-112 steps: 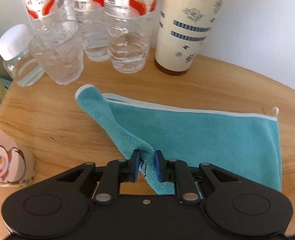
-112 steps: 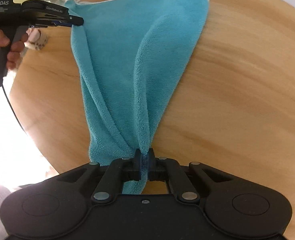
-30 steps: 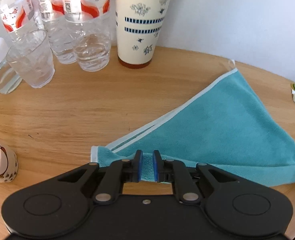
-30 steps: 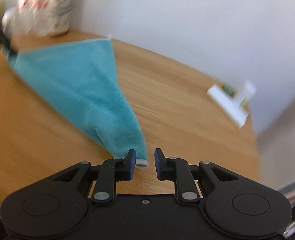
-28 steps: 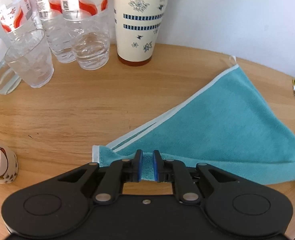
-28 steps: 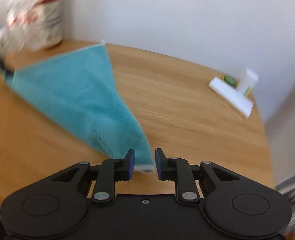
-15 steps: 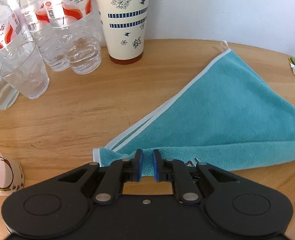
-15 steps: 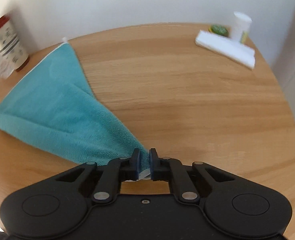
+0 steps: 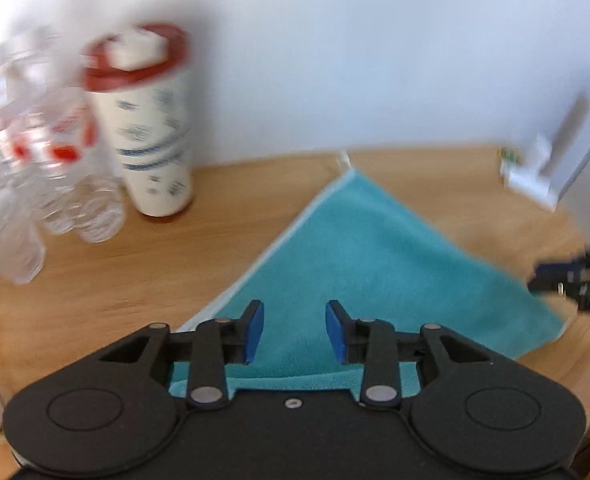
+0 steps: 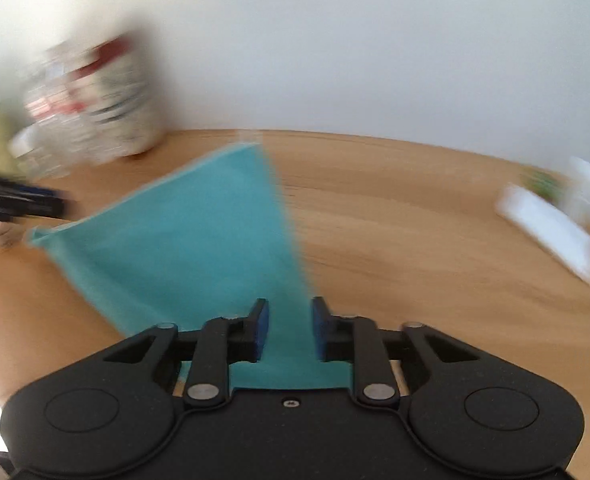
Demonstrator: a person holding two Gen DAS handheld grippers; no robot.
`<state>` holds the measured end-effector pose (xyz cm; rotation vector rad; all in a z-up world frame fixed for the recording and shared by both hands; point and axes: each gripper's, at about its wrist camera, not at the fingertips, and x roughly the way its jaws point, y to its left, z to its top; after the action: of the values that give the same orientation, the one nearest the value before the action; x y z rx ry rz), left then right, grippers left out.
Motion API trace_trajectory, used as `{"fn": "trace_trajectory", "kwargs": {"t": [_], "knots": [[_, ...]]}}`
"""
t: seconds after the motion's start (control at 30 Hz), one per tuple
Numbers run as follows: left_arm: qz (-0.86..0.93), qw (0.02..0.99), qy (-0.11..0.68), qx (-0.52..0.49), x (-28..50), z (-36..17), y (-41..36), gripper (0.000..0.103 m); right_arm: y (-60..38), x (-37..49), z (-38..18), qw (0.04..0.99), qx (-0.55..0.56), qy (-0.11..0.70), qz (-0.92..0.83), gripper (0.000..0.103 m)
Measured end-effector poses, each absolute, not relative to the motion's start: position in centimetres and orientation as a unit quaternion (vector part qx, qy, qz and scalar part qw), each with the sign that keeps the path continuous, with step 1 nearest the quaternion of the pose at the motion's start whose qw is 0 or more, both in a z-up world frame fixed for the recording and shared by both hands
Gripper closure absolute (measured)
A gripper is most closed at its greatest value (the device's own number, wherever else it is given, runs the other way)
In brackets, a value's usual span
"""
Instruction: Fold towel
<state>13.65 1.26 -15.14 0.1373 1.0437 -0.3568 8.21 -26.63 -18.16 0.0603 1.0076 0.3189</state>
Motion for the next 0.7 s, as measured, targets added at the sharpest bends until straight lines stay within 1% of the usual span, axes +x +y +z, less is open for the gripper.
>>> {"fn": "trace_trajectory", "kwargs": {"t": [0.07, 0.13, 0.2, 0.3, 0.43, 0.47, 0.5, 0.53, 0.63, 0.7], "knots": [[-0.177, 0.84, 0.506, 0.087, 13.5, -16.5, 0.4, 0.075, -24.8, 9.7, -19.6, 0.853, 0.019, 0.491, 0.176, 0.087], [-0.18, 0.834, 0.51, 0.112, 13.2, -17.4, 0.2, 0.075, -24.1, 10.5, -20.8, 0.855, 0.001, 0.494, 0.161, 0.087], [-0.194, 0.82, 0.524, 0.124, 12.8, -18.4, 0.8, 0.074, -24.8, 11.0, -21.9, 0.853, 0.0, 0.507, 0.127, 0.087], [-0.181, 0.815, 0.527, 0.158, 11.6, -19.5, 2.3, 0.073, -26.3, 10.3, -21.9, 0.85, 0.021, 0.515, 0.108, 0.087], [-0.169, 0.817, 0.531, 0.148, 11.2, -19.5, 4.1, 0.073, -27.6, 9.1, -21.4, 0.844, 0.022, 0.528, 0.095, 0.087], [-0.163, 0.819, 0.531, 0.14, 11.3, -19.3, 4.5, 0.073, -27.8, 8.8, -21.2, 0.841, 0.022, 0.531, 0.096, 0.086], [-0.157, 0.823, 0.529, 0.134, 11.4, -18.9, 4.8, 0.073, -27.7, 8.6, -20.6, 0.842, 0.021, 0.529, 0.1, 0.082], [-0.151, 0.829, 0.523, 0.129, 11.5, -18.6, 4.9, 0.073, -27.5, 8.4, -20.3, 0.843, 0.02, 0.526, 0.106, 0.082], [-0.133, 0.85, 0.497, 0.11, 11.7, -17.7, 5.5, 0.073, -25.8, 7.3, -19.0, 0.84, 0.021, 0.514, 0.175, 0.081], [-0.118, 0.853, 0.494, 0.122, 12.5, -18.3, 5.4, 0.073, -24.1, 6.6, -19.2, 0.83, -0.009, 0.517, 0.21, 0.081]]}}
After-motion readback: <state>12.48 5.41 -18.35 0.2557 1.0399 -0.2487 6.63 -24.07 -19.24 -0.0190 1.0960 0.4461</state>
